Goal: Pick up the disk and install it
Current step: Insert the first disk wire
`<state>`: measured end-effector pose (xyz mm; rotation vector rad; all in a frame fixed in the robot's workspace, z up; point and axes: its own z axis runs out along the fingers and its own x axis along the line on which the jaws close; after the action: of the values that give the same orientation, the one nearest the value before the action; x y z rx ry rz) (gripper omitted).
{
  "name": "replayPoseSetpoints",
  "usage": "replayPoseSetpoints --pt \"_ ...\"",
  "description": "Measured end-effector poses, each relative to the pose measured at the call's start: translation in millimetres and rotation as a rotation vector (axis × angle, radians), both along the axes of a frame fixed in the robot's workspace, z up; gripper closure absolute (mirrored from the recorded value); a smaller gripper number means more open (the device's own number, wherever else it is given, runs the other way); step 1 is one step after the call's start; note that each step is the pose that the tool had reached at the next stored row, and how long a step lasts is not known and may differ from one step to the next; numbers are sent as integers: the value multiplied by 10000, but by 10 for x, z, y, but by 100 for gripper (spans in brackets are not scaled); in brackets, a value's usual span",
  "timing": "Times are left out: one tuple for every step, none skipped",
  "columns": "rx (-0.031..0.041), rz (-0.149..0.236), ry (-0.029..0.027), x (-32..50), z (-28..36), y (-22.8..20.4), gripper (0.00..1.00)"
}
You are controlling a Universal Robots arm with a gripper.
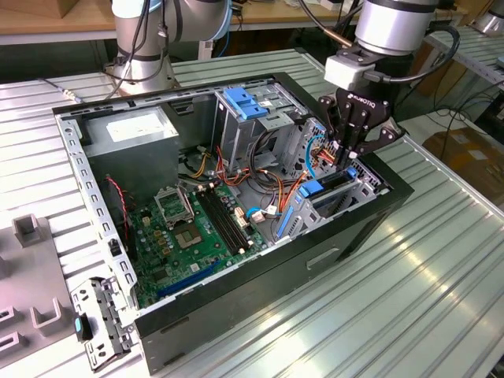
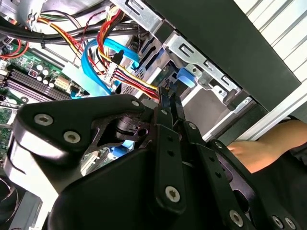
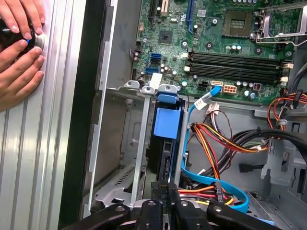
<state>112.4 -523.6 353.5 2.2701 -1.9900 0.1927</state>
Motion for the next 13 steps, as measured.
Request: replayPoseSetpoints --pt "-1 0 0 -2 -2 -4 84" --pt "0 -12 -1 -4 -5 -8 84" --pt "-3 -63 0 -7 -6 -10 84" --pt "-3 -96 0 -9 -7 -11 84" --pt "-1 -122 0 -12 -10 -12 84" --pt "-2 -159 0 -16 -12 -12 84" --pt "-1 -242 0 -19 -17 -12 84" --pt "-2 -306 0 -20 -20 -12 84" --pt "0 -392 0 -20 -26 -12 84" --pt "0 -454 0 -20 -29 -12 84" --pt "-1 -538 0 -20 -33 -12 84" --pt "-2 -636 0 -20 -36 -12 84" --pt "-2 -677 -1 -20 -39 -12 84"
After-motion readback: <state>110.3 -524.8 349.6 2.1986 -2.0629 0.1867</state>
